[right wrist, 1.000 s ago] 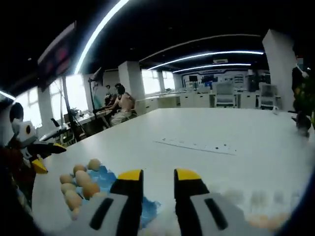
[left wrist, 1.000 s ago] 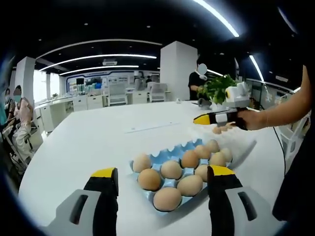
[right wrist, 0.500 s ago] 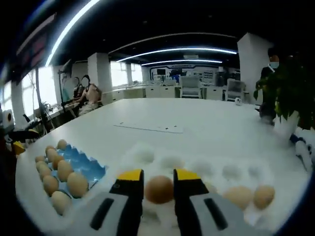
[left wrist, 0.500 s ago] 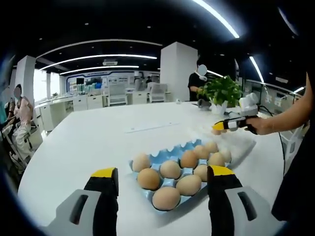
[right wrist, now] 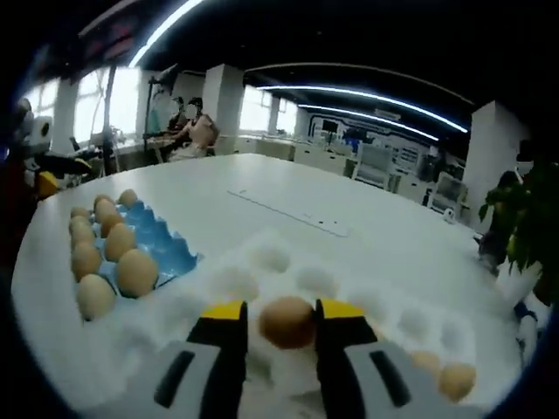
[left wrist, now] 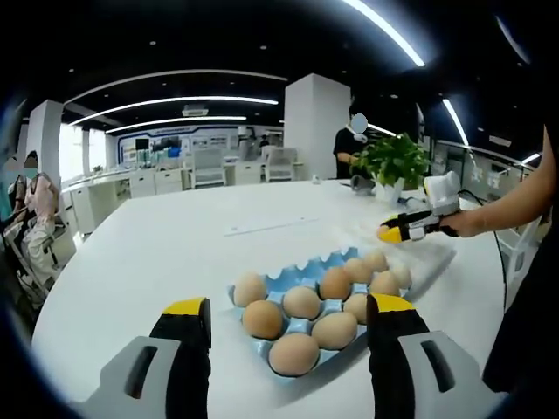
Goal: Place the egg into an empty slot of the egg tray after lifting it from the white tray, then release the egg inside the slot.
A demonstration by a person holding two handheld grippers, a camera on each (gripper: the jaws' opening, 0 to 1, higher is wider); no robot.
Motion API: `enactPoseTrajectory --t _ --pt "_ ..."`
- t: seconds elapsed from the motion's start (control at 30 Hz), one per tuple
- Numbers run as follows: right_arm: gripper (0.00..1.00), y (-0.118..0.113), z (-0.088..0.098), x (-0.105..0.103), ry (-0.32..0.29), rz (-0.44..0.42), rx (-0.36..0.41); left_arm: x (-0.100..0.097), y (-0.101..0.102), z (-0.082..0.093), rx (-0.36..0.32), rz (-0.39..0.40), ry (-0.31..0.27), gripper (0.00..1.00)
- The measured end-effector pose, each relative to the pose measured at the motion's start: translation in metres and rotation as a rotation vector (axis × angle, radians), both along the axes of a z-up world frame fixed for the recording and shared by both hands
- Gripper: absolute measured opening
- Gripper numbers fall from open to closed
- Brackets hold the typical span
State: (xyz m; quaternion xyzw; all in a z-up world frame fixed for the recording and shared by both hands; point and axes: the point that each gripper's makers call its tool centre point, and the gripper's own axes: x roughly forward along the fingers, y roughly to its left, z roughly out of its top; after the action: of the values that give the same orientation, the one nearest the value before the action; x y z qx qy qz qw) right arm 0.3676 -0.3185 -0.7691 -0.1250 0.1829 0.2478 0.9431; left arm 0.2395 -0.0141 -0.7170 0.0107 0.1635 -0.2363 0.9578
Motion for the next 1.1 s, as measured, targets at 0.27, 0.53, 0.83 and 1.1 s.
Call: enactPoseTrajectory --t 0.27,0.53,0.83,1.1 --pt "0.24 0.002 -0.005 0.0 0.024 0.058 -0.004 -0.002 0.002 0.0 0.0 0.002 0.007 0.71" --pt "0.21 0.003 -0.001 -0.003 0.0 0.069 -0.032 -0.002 0.002 0.003 0.0 0.003 0.0 0.7" --pt "0.2 0.002 0.022 -0.001 -0.015 0.046 0.041 -0.003 0.001 0.003 -0.002 0.001 -0.001 0.7" --pt "0.19 0.019 0.034 -0.005 -0.046 0.114 -0.01 -0.002 0.0 0.003 -0.005 -0.001 -0.004 0.69"
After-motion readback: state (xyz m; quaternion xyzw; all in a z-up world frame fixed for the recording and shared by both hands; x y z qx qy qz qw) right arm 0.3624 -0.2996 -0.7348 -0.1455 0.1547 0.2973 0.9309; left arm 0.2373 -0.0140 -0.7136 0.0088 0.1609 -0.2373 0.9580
